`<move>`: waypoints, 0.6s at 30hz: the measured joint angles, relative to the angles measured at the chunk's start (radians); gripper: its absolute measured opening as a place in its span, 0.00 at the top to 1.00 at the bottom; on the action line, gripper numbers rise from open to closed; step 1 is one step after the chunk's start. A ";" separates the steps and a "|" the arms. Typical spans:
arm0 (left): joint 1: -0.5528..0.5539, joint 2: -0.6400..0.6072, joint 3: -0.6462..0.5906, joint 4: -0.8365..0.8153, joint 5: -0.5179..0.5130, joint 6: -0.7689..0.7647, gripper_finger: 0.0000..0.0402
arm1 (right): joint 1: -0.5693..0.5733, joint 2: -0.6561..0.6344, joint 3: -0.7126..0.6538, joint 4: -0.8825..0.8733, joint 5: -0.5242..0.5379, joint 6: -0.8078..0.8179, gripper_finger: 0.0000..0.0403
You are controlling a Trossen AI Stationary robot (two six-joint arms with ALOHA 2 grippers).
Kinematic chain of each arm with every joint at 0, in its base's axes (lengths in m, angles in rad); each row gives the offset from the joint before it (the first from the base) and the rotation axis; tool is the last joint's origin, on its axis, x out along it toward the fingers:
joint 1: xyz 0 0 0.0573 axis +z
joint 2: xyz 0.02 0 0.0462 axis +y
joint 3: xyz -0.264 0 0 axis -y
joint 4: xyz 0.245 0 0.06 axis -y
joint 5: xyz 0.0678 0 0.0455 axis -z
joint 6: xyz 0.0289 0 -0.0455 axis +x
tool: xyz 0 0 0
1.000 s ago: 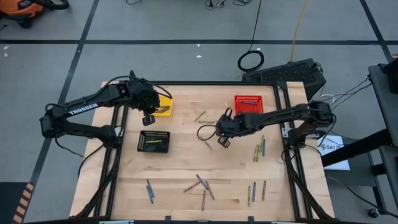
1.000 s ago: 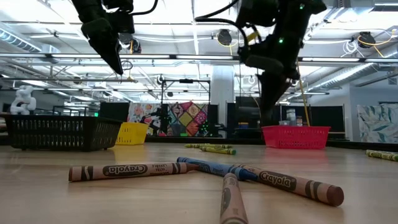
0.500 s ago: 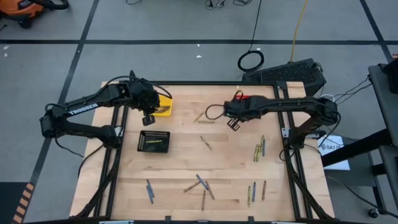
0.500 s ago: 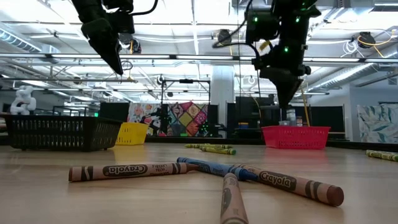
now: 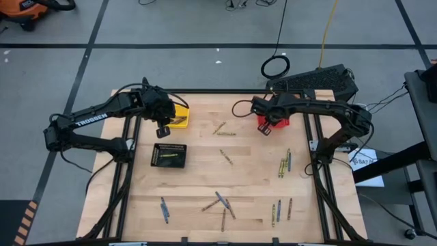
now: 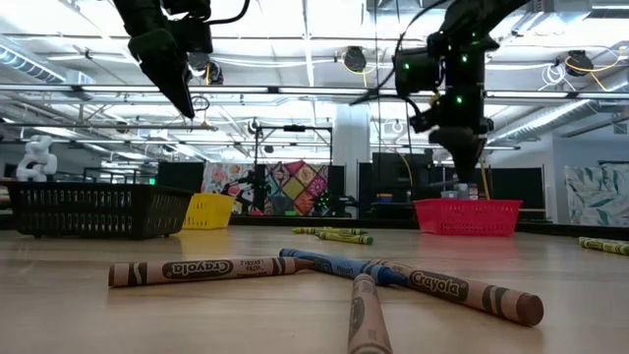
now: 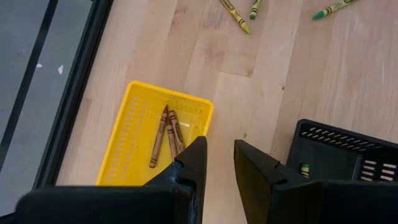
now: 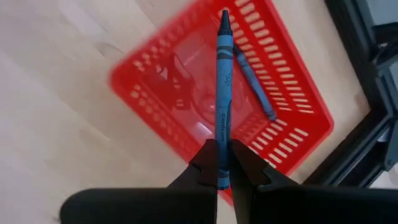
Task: Sort crayons
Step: Put the blue crayon into the red bin
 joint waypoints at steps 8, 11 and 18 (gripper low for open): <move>0.000 0.000 0.000 0.000 0.000 -0.001 0.80 | -0.083 0.000 -0.071 0.095 -0.008 -0.112 1.00; 0.000 0.000 0.000 0.000 0.000 -0.002 0.80 | -0.119 0.000 -0.094 0.144 -0.072 -0.129 1.00; 0.000 0.000 0.000 0.000 0.000 -0.002 0.80 | -0.164 0.000 -0.133 0.207 -0.128 -0.135 1.00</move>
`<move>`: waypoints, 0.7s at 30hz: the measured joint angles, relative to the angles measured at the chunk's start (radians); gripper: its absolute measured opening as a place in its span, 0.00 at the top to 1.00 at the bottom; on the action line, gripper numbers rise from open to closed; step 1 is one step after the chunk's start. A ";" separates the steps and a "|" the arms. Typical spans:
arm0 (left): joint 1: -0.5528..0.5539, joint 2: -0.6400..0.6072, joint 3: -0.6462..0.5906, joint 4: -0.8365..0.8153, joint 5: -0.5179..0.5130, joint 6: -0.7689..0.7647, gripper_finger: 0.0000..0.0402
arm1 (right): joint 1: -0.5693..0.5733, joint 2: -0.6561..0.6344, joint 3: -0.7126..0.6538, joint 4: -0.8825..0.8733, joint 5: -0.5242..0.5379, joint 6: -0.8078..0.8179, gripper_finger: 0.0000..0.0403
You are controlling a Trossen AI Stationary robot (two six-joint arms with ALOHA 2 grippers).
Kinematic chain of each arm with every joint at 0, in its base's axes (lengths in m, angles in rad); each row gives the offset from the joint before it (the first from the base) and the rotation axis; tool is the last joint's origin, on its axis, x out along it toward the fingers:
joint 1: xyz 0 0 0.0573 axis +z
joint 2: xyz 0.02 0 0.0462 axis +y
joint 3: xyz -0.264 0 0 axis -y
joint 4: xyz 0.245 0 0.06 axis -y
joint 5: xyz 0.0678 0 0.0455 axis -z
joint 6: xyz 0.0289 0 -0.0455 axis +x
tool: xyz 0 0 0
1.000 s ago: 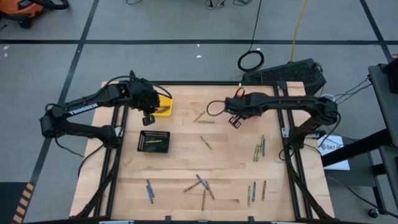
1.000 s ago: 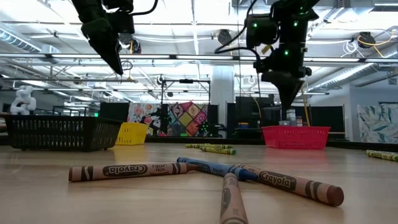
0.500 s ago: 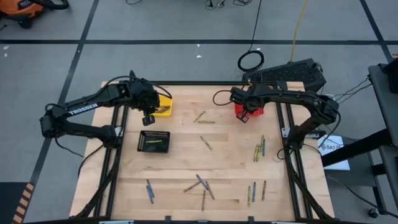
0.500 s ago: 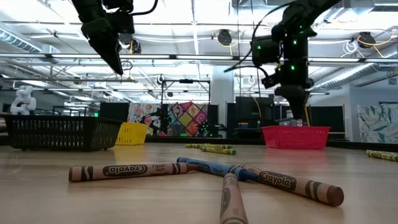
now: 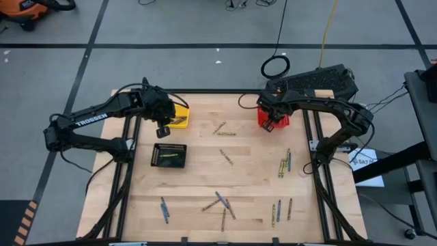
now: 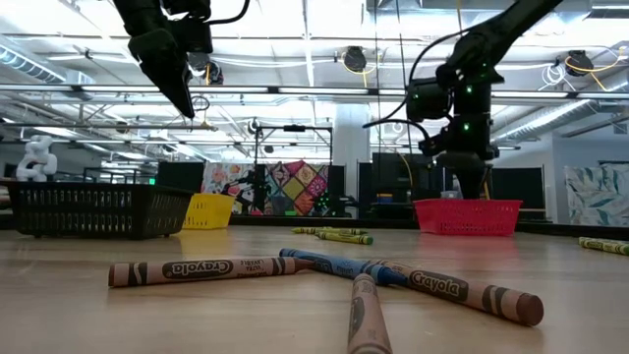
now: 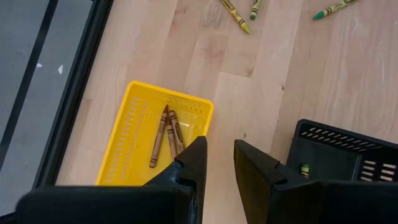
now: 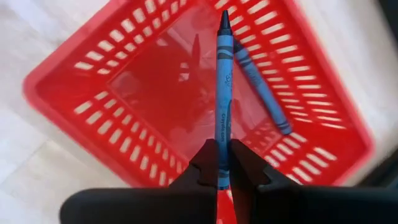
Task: Sort crayons
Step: Put the blue crayon into the red bin, then put the brown crayon into the yellow bin
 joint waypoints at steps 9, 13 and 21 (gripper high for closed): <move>0.000 0.000 0.000 0.000 0.000 0.000 0.80 | -0.013 0.000 -0.003 0.003 -0.032 0.016 0.97; 0.000 0.000 0.000 0.000 0.000 0.001 0.80 | -0.013 0.000 -0.003 0.007 -0.031 0.017 0.92; 0.000 0.000 0.000 0.000 0.000 0.000 0.80 | -0.013 0.000 -0.003 0.010 -0.030 0.018 0.82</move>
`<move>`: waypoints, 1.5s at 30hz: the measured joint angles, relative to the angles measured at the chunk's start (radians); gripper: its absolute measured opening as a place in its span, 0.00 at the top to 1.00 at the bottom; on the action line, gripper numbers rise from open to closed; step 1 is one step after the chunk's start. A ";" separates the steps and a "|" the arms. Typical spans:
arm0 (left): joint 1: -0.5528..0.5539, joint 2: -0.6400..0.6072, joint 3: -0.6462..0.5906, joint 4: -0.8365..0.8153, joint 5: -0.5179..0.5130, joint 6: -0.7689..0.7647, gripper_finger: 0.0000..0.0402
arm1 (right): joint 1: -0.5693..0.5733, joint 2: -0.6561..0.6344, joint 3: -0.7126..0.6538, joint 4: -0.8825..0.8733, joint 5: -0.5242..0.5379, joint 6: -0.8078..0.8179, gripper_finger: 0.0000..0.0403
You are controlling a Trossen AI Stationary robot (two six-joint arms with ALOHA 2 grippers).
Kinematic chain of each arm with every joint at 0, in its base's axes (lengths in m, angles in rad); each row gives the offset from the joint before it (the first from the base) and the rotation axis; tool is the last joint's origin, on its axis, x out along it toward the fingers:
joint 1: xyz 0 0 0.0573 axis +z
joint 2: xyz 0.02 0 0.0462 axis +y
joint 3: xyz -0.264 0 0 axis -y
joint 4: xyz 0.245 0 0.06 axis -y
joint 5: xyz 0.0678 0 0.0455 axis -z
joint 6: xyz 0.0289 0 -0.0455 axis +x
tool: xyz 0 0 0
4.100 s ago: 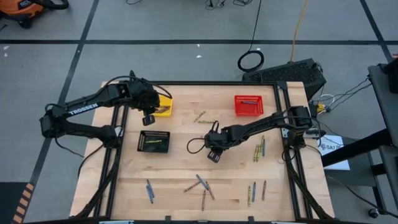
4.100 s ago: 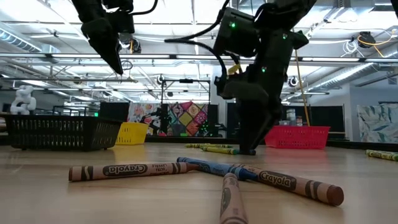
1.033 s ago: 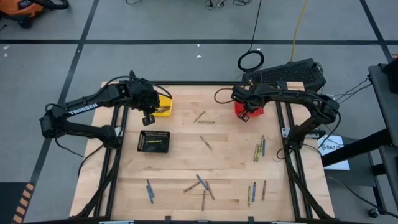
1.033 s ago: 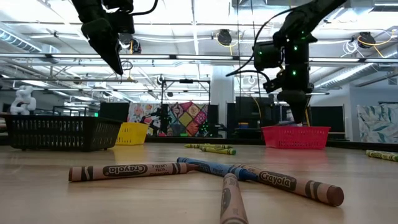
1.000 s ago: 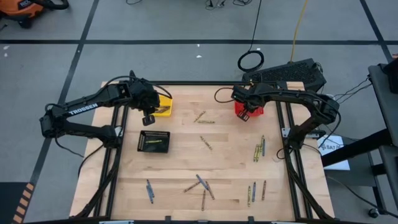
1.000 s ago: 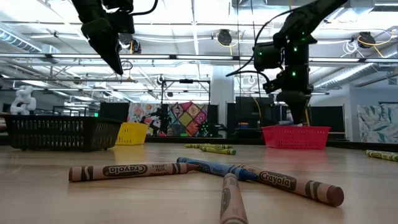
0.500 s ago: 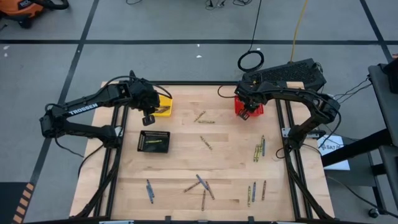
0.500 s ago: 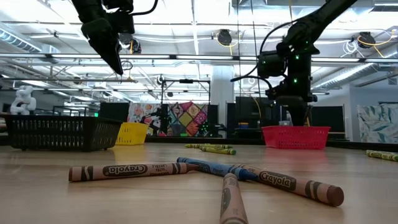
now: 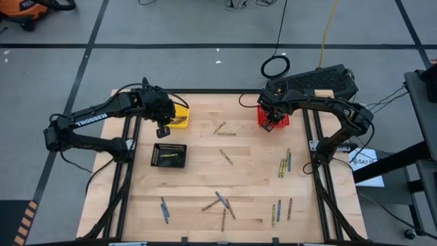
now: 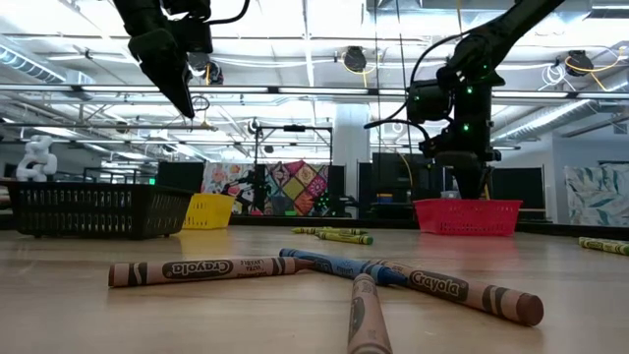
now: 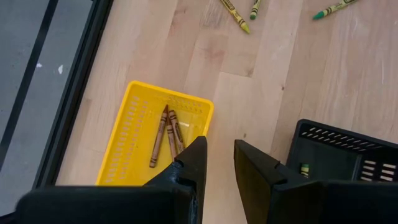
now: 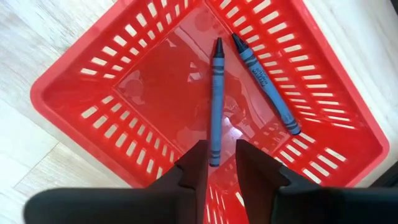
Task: Sort crayons
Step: Put the brown crayon into the yellow bin
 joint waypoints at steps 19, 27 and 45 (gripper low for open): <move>-0.259 0.000 0.000 -0.106 0.000 -0.259 0.80 | 0.003 -0.006 0.000 -0.020 0.001 0.007 0.80; -0.378 0.001 0.000 -0.101 0.000 -0.335 0.80 | 0.028 -0.006 0.018 -0.083 0.001 0.019 0.80; -0.631 0.230 0.000 0.121 -0.009 -0.580 0.80 | 0.108 -0.005 0.280 -0.278 0.007 0.086 0.80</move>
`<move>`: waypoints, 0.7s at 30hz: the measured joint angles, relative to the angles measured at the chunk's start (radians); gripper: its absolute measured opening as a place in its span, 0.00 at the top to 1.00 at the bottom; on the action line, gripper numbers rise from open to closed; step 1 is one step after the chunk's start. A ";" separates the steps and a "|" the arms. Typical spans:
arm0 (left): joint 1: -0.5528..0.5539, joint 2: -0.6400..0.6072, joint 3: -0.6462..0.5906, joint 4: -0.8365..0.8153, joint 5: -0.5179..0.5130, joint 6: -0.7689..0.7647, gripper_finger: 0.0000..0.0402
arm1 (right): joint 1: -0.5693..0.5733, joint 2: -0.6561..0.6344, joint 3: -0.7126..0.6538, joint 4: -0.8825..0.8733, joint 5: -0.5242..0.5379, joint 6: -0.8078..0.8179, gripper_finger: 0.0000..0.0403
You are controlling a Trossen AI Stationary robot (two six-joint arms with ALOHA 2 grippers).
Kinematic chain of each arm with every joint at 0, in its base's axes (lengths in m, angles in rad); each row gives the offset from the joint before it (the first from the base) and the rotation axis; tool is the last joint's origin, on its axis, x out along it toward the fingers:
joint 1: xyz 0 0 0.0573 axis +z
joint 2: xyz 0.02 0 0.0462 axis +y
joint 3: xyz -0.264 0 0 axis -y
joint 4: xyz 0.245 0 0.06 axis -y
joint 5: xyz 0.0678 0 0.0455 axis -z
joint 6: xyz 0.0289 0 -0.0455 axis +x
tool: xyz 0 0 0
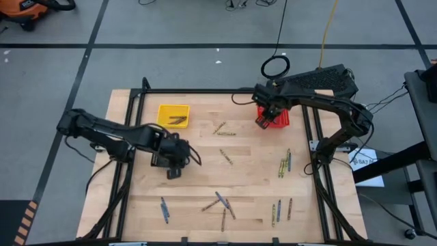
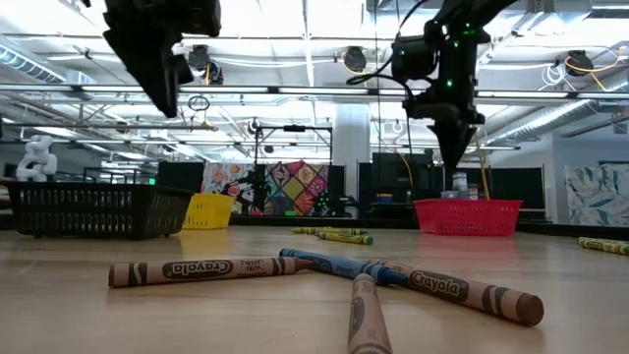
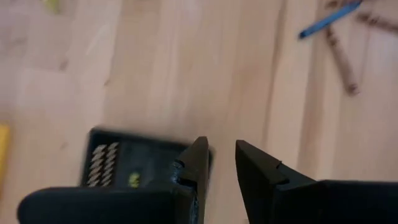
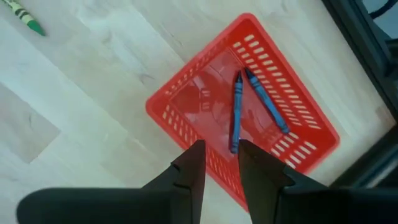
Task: Sort crayons
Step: Put the brown crayon into the yellow bin
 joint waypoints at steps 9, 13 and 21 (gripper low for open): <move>-0.070 0.103 0.000 0.147 -0.026 -0.105 0.80 | 0.000 0.000 0.044 -0.098 0.031 0.002 0.80; -0.087 0.142 0.000 0.197 -0.027 -0.178 0.80 | 0.000 0.000 0.044 -0.113 0.060 0.000 0.80; -0.143 0.236 0.000 0.337 -0.027 -0.205 0.80 | 0.000 0.000 0.044 -0.114 0.074 0.002 0.80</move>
